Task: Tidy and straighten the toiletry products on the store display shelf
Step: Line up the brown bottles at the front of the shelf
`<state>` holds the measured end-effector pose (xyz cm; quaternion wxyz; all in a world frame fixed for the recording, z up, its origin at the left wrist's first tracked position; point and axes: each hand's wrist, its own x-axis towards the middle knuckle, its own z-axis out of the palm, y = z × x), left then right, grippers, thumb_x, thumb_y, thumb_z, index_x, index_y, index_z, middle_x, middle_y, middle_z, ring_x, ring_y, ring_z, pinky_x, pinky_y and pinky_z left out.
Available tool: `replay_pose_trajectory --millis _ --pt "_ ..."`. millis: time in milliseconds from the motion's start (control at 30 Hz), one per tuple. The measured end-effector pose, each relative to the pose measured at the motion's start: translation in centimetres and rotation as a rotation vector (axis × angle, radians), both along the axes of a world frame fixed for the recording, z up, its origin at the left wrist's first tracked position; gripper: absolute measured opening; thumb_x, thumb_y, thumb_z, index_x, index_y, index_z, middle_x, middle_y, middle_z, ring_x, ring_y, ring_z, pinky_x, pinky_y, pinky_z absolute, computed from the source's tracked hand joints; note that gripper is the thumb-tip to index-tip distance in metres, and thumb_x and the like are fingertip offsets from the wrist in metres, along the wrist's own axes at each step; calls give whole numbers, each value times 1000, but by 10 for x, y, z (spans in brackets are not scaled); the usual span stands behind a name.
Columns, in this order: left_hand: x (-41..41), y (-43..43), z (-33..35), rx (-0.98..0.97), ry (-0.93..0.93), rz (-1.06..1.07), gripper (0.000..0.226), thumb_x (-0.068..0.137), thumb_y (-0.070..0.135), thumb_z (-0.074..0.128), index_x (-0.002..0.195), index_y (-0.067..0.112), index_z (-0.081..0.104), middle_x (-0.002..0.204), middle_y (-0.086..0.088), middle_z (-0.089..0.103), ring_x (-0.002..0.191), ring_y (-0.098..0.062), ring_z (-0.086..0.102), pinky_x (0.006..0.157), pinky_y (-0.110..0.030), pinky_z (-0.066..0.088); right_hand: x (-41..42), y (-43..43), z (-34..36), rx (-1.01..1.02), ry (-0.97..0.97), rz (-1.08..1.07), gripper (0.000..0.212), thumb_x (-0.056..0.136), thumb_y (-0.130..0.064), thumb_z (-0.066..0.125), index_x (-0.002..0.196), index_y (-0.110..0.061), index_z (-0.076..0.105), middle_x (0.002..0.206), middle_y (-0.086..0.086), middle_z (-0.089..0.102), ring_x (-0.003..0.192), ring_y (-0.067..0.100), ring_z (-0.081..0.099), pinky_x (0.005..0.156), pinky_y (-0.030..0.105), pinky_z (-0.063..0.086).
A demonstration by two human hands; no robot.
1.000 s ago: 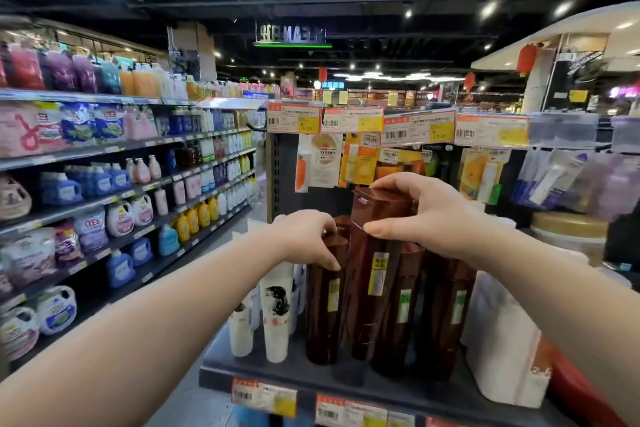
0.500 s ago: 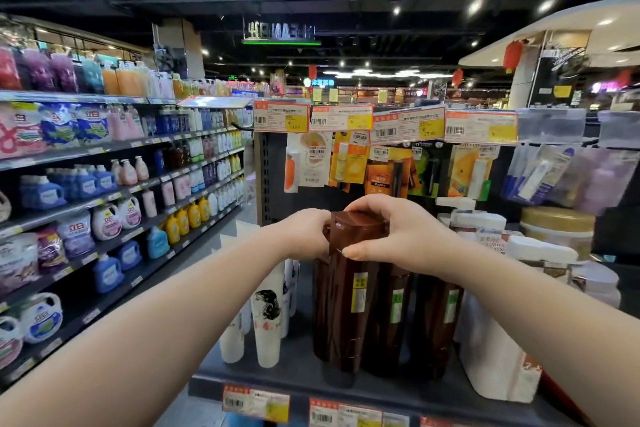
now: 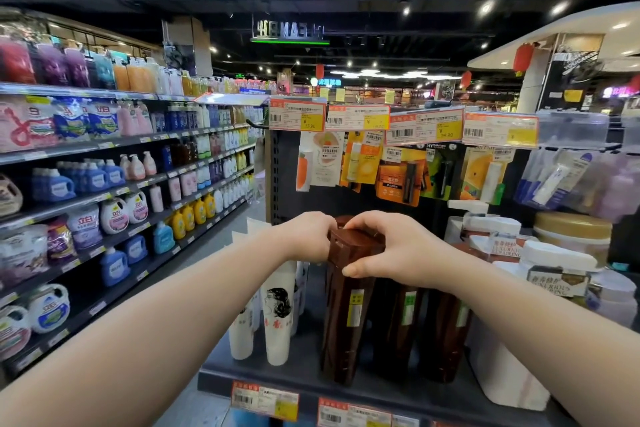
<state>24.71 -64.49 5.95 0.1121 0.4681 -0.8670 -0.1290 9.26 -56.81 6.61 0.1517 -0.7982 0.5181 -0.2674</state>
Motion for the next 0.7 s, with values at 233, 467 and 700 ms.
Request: replay_pose_trajectory --millis 233,467,700 --pt "-2 -1 4 34 10 14 7 78 15 59 85 18 58 71 2 61 61 -7 56 48 -17 41 -4 1 3 -6 6 2 49 67 -37 78 108 -38 51 101 -19 57 93 0 56 80 19 47" --pt "24 4 19 87 275 18 25 82 28 66 104 17 61 92 -2 69 69 -9 64 69 -22 53 7 0 -2 16 49 -7 52 69 -38 77 115 -35 52 103 -17 56 96 4 56 82 23 48" --pt "36 20 18 -12 459 11 8 90 27 54 91 27 63 84 7 66 75 -9 64 64 -19 47 18 0 -13 -119 399 -137 67 69 -58 68 129 -36 47 122 -6 55 113 19 48 96 39 42"
